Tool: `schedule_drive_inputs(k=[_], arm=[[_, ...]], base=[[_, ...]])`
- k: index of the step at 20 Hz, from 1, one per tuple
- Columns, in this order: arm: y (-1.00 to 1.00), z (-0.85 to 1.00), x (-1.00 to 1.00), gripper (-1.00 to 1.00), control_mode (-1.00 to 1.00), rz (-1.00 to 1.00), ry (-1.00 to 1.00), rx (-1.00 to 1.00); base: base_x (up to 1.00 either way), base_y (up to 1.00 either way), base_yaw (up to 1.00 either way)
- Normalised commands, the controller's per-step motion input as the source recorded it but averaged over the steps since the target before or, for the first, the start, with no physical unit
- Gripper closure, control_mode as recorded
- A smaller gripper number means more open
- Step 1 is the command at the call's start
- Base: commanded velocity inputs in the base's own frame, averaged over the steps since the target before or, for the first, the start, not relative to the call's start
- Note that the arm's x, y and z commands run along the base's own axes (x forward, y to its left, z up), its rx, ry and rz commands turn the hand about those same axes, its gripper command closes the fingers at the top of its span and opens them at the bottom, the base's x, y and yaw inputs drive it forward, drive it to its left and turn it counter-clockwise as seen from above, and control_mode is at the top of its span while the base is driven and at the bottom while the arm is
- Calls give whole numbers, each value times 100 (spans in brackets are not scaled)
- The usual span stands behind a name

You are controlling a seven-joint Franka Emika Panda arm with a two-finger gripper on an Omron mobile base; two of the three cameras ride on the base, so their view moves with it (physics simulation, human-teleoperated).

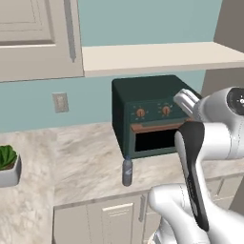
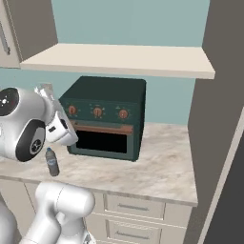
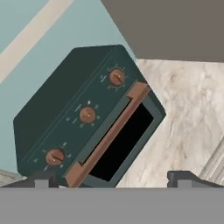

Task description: Take the bottled waters from the counter and place them in the freezer to freeze. Close the freezer door after placing the bottles.

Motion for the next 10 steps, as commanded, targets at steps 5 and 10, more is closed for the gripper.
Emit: schedule_drive_inputs(k=[5, 10], arm=[[11, -10, -26, -100, -100, 16, 0, 0], [8, -33, -29, -100, -100, 54, 5, 7]], base=[[-22, 30, 8], [0, 0, 0]])
